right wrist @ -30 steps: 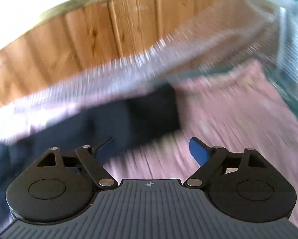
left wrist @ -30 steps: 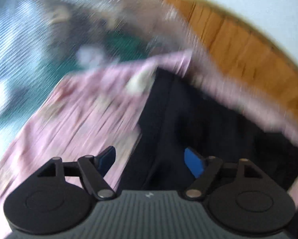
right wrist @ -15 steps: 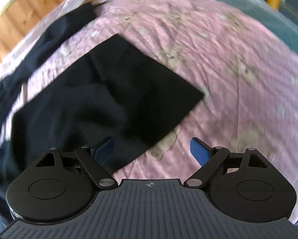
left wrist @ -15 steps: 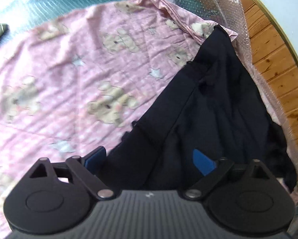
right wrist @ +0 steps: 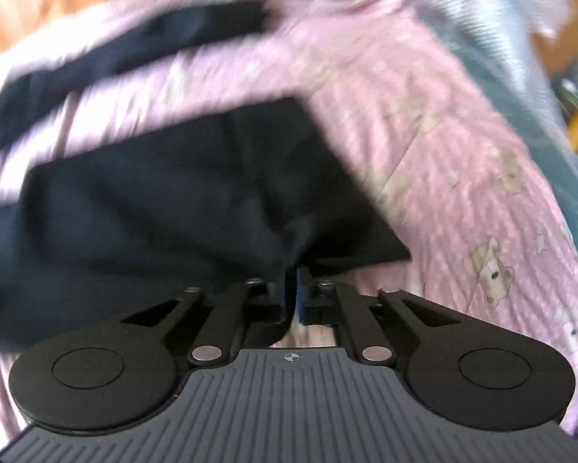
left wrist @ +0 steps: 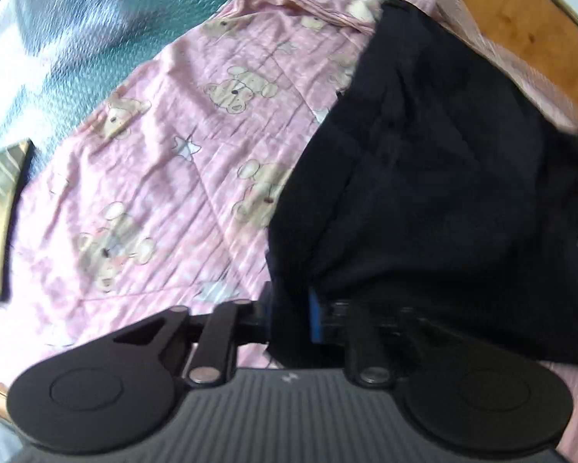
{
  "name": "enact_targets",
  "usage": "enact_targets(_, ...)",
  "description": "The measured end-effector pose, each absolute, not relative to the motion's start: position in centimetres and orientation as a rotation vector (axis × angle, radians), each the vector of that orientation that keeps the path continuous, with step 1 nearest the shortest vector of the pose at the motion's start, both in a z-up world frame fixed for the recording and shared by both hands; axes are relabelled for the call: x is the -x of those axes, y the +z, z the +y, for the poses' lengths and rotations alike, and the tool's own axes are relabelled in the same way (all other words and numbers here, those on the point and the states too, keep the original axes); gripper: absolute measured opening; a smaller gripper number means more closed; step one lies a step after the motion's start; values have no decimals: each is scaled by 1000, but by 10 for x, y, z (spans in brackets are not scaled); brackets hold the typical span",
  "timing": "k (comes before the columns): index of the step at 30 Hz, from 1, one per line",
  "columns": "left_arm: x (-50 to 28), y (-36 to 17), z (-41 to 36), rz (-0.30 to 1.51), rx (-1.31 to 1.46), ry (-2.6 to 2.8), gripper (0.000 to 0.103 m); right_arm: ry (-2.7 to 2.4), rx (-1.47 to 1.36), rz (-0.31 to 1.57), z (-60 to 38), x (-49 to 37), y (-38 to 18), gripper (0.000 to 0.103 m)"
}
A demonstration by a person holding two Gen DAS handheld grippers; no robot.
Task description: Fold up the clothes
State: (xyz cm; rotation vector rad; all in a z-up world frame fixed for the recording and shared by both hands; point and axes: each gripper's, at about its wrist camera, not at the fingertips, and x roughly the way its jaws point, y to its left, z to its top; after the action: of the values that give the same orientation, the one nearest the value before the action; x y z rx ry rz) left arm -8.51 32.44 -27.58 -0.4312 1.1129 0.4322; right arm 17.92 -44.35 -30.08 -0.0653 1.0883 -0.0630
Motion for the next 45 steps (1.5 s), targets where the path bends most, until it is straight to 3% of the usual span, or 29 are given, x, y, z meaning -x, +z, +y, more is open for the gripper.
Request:
enact_targets(2,97,-255,316,1062,410,420,75,-32,99,1055,-437,-160,-283,65)
enact_targets(4,103,-236,302,1027,408,394,82,3,117,998,-429,-136,-259,82)
enact_targets(5,103,-230,293,1024,410,367,82,30,119,981,-424,-124,-248,84)
enact_targets(15,104,-225,146,1091,250,64,83,377,292,897,-323,-23,-185,95)
enact_targets(21,124,-230,77,1138,96,-40,86,394,329,909,-323,-8,-191,95)
enact_targets(30,142,-227,24,1137,77,0,90,363,191,963,-382,-18,-224,96)
enact_targets(34,143,-228,40,1135,138,88,90,357,31,990,-407,-24,-242,96)
enact_targets(40,105,-237,136,1051,515,195,90,328,-208,1037,-416,-37,-265,96)
enact_targets(45,58,-269,222,1043,767,270,91,431,-149,981,-352,-54,-256,91)
